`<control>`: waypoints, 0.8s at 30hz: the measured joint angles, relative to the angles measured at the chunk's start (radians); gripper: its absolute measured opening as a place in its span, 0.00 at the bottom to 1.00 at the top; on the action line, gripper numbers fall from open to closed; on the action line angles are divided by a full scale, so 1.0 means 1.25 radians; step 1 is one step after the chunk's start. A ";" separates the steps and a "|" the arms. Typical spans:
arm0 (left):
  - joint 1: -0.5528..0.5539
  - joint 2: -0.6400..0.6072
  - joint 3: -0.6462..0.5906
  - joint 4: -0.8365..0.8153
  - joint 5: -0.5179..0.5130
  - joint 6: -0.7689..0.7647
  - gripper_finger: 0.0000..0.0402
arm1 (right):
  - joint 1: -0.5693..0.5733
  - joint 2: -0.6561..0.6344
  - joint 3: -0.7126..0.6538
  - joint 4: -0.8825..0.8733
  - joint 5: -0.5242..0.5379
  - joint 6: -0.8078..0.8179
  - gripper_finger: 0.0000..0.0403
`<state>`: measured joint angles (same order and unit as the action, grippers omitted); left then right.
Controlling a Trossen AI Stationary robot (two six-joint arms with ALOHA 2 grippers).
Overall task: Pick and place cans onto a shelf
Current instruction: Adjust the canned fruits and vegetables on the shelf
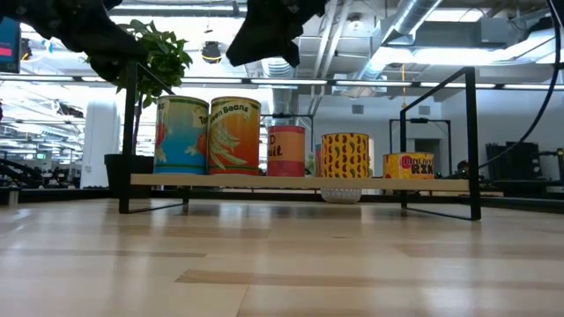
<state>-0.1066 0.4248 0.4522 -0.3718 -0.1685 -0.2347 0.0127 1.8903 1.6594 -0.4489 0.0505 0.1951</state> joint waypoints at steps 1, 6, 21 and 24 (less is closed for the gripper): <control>0.000 0.000 0.000 0.004 0.001 -0.005 0.02 | 0.004 0.008 0.000 0.001 0.001 0.010 0.21; 0.000 0.000 0.000 0.003 0.003 -0.019 0.02 | 0.016 0.022 0.003 -0.014 0.038 0.028 0.16; 0.000 0.000 0.000 0.003 -0.001 -0.023 0.02 | 0.021 0.050 -0.001 -0.033 0.090 0.035 0.13; 0.000 0.000 0.000 0.003 -0.017 -0.022 0.02 | 0.019 0.050 -0.001 -0.036 0.090 0.037 0.13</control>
<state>-0.1066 0.4248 0.4522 -0.3681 -0.1895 -0.2619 0.0368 1.9530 1.6585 -0.4941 0.1627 0.2416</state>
